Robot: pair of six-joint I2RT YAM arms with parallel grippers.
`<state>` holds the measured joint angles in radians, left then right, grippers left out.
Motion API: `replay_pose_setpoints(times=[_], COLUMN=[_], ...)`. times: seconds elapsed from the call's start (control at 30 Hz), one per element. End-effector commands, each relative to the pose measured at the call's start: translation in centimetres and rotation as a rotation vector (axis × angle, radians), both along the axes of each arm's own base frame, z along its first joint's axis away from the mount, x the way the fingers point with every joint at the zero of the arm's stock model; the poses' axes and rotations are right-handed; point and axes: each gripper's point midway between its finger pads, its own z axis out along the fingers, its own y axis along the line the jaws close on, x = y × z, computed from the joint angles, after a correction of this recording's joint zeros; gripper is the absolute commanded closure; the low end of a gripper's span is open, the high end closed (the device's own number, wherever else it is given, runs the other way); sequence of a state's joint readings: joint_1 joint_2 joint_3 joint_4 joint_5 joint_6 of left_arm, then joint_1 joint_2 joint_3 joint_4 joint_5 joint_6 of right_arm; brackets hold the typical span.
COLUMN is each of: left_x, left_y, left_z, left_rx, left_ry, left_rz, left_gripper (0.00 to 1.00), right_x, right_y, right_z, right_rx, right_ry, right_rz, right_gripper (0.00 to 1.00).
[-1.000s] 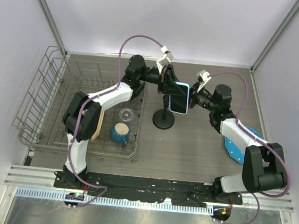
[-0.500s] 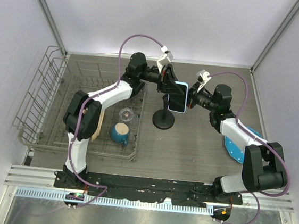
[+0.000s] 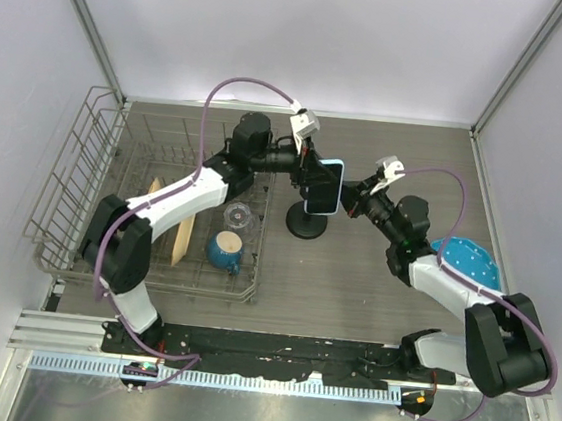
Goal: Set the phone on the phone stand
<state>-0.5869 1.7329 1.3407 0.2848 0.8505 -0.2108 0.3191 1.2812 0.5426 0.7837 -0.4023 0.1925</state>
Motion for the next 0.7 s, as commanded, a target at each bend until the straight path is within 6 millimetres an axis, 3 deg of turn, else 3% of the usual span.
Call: replay_pose_setpoints(times=[0.0,0.07,0.13,0.2,0.23,0.37,0.67], left_x=[8.2,8.9,9.4,9.9,10.5,11.7,11.0], left_y=[6.9,8.1,8.5,8.8,9.3,10.2,7.0], left_z=[-2.5,-3.7,-4.6,-5.3,-6.3,-7.0,-9.1], left_rx=[0.191,0.244,0.302,0.34,0.371,0.406,0.422], left_ry=[-0.108,-0.116,-0.136,-0.128,-0.105,-0.039,-0.036], left_rz=[0.61,0.722,0.802,0.87,0.919,1.031,0.901], left_gripper=[1.0,1.0,1.0,1.0,1.0,1.0,1.0], right_x=[1.7,0.8,0.6,-0.4,-0.8,-2.5,-4.2], right_y=[-6.0,-4.6,-6.2,-6.2,-7.6,-6.8,0.8], right_z=[4.1,4.7,4.8,5.0,5.2,5.4,6.7], right_rx=[0.164,0.157,0.135,0.127,0.132,0.105,0.072], right_ry=[-0.096,-0.104,-0.097,-0.087,-0.086,-0.119,-0.112], right_rz=[-0.444,-0.468,-0.619,-0.696,-0.792,-0.853,-0.696], right_gripper=[0.99,0.99,0.99,0.99,0.99,0.99,0.99])
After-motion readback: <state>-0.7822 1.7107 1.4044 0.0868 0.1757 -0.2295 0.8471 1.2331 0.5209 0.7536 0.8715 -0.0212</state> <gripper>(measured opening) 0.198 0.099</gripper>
